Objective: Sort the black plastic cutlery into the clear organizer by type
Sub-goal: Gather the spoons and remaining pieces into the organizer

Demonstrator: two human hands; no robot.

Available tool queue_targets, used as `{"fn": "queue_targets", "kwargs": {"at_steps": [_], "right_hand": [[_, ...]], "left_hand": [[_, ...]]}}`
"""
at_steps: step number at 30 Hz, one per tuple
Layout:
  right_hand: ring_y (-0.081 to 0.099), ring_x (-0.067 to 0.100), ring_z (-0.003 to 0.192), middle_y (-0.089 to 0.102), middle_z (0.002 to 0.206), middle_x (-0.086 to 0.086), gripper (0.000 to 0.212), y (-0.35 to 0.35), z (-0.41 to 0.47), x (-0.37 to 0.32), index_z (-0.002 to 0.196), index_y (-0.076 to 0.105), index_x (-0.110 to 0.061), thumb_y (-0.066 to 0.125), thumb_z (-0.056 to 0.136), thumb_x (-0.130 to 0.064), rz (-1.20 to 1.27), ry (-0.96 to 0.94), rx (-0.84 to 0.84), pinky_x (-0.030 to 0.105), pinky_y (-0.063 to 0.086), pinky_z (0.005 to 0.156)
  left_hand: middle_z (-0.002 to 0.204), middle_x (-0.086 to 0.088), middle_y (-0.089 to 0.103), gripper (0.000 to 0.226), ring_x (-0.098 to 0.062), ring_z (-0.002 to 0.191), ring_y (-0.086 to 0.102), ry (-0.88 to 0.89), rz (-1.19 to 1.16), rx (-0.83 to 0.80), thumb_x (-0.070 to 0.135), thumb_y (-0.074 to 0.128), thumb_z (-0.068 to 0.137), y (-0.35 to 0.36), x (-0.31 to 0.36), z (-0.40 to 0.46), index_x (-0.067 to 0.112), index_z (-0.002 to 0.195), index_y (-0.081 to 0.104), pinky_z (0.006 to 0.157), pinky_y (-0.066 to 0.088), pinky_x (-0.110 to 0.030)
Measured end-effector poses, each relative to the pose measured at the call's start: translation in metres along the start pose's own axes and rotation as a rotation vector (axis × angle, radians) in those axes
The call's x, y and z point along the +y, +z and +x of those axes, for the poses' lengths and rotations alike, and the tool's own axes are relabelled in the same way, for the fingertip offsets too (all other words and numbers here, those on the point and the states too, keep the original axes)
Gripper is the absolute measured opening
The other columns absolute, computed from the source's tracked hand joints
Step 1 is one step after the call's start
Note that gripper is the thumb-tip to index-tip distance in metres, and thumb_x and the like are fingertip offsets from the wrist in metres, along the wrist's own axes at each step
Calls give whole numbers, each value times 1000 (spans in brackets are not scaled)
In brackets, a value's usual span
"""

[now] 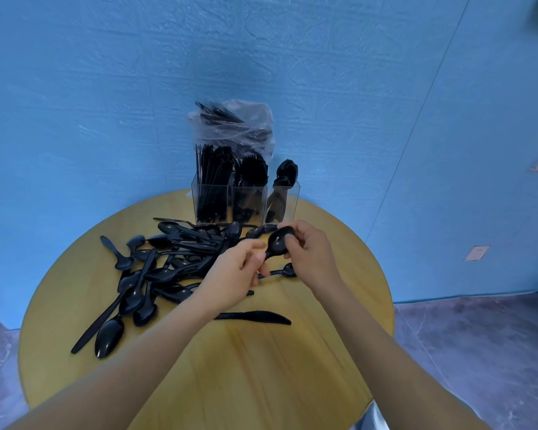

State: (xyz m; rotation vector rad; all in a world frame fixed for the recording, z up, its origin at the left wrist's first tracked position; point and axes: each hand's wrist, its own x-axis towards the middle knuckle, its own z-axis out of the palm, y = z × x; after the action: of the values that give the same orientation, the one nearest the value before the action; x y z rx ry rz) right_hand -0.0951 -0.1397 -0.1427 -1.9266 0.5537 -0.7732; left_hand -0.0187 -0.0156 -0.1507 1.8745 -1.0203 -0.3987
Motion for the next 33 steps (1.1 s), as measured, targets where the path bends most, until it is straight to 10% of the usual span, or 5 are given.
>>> {"fn": "queue_targets", "kwargs": {"at_steps": [8, 16, 23, 28, 33], "right_hand": [[54, 10, 85, 65, 101, 0, 22, -15, 44, 47, 103, 64, -13, 46, 98, -24, -272, 145, 72, 20, 39, 65], [54, 25, 105, 41, 134, 12, 48, -12, 76, 74, 134, 44, -7, 59, 92, -26, -595, 269, -127, 26, 39, 82], [48, 21, 75, 54, 92, 10, 6, -17, 76, 77, 96, 51, -7, 46, 93, -8, -805, 295, -190, 26, 35, 53], [40, 15, 59, 40, 65, 2, 27, -35, 63, 81, 66, 39, -14, 48, 90, -9, -799, 343, -239, 25, 26, 48], [46, 28, 98, 50, 100, 11, 22, -37, 48, 79, 83, 53, -12, 49, 97, -29, -953, 321, -298, 27, 38, 74]], "left_hand": [[57, 6, 51, 30, -4, 49, 44, -157, -67, 100, 18, 39, 101, -9, -16, 15, 13, 80, 60, 55, 44, -20], [77, 2, 58, 22, -5, 61, 51, -180, -145, 111, 13, 38, 101, -9, -21, 22, 22, 115, 52, 56, 51, -14], [82, 6, 61, 30, -6, 66, 52, -118, 66, 97, 19, 37, 101, -2, -25, 28, 18, 128, 50, 62, 44, -20], [83, 6, 61, 32, -8, 67, 53, -120, 88, 89, 20, 38, 101, 0, -24, 26, 16, 130, 50, 62, 48, -22], [82, 7, 59, 33, -8, 65, 52, -128, 89, 97, 20, 37, 101, 0, -21, 22, 15, 132, 48, 60, 48, -21]]}}
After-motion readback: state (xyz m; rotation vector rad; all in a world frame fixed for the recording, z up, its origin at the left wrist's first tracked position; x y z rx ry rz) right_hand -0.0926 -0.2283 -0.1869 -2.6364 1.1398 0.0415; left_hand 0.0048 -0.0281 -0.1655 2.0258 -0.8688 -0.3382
